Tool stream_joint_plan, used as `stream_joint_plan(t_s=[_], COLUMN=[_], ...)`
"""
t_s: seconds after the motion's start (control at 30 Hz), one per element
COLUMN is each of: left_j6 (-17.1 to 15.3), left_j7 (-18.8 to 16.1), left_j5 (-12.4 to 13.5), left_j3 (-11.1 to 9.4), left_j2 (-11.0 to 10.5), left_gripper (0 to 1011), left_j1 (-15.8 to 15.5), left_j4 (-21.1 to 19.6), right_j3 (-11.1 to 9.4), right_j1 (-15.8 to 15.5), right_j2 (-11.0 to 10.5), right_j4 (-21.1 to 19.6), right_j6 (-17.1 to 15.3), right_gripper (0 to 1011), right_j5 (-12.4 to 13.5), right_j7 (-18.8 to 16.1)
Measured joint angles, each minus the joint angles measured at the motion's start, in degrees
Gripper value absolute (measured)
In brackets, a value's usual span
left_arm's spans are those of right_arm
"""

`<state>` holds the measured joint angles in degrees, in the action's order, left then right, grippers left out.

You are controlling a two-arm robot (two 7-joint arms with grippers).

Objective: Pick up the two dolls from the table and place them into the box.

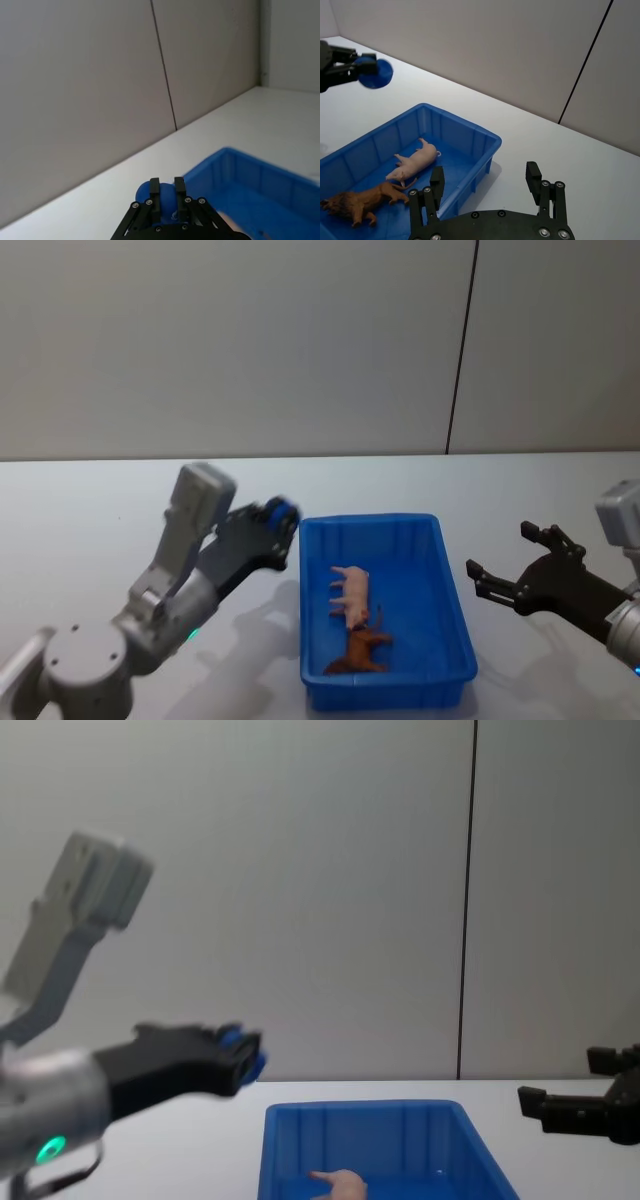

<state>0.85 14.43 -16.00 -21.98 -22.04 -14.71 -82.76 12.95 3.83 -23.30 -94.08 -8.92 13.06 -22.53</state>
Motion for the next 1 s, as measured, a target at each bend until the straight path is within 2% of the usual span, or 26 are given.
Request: stream_joint_plan(t_s=[0.2, 0.37, 0.4, 0.53, 0.57, 0.63, 0.67, 0.7, 0.8, 0.9, 1.0], left_j6=[0.69, 0.76, 0.80, 0.86, 0.89, 0.94, 0.94, 1.00, 1.17, 1.51, 1.73], left_j7=[1.56, 2.22, 2.39, 2.54, 2.55, 2.55, 2.55, 2.55, 2.47, 2.15, 1.96], left_j5=[1.42, 1.90, 2.07, 2.41, 2.51, 2.66, 2.66, 2.72, 2.85, 3.00, 3.09], left_j3=[-1.12, -1.66, -1.87, -2.24, -2.37, -2.49, -2.49, -2.55, -2.57, -2.56, -2.51], left_j2=[3.27, 4.67, 5.21, 6.10, 6.42, 6.75, 6.75, 6.92, 7.10, 7.21, 7.27], left_gripper=[163, 304, 365, 486, 548, 609, 609, 671, 725, 858, 907], left_j1=[-3.48, -4.78, -5.25, -6.00, -6.26, -6.53, -6.53, -6.70, -6.86, -7.00, -7.08], left_j4=[0.69, 1.23, 1.44, 1.79, 1.91, 1.99, 1.99, 2.01, 2.02, 1.98, 1.89], right_j3=[0.00, 0.00, 0.00, 0.00, 0.00, 0.00, 0.00, 0.00, 0.00, 0.00, 0.00], right_j1=[0.00, 0.00, 0.00, 0.00, 0.00, 0.00, 0.00, 0.00, 0.00, 0.00, 0.00], right_j2=[0.00, 0.00, 0.00, 0.00, 0.00, 0.00, 0.00, 0.00, 0.00, 0.00, 0.00], right_j4=[0.00, 0.00, 0.00, 0.00, 0.00, 0.00, 0.00, 0.00, 0.00, 0.00, 0.00], right_j6=[0.00, 0.00, 0.00, 0.00, 0.00, 0.00, 0.00, 0.00, 0.00, 0.00, 0.00], right_gripper=[1001, 1001, 1001, 1001, 1001, 1001, 1001, 1001, 1001, 1001, 1001], right_j5=[0.00, 0.00, 0.00, 0.00, 0.00, 0.00, 0.00, 0.00, 0.00, 0.00, 0.00], right_j7=[0.00, 0.00, 0.00, 0.00, 0.00, 0.00, 0.00, 0.00, 0.00, 0.00, 0.00])
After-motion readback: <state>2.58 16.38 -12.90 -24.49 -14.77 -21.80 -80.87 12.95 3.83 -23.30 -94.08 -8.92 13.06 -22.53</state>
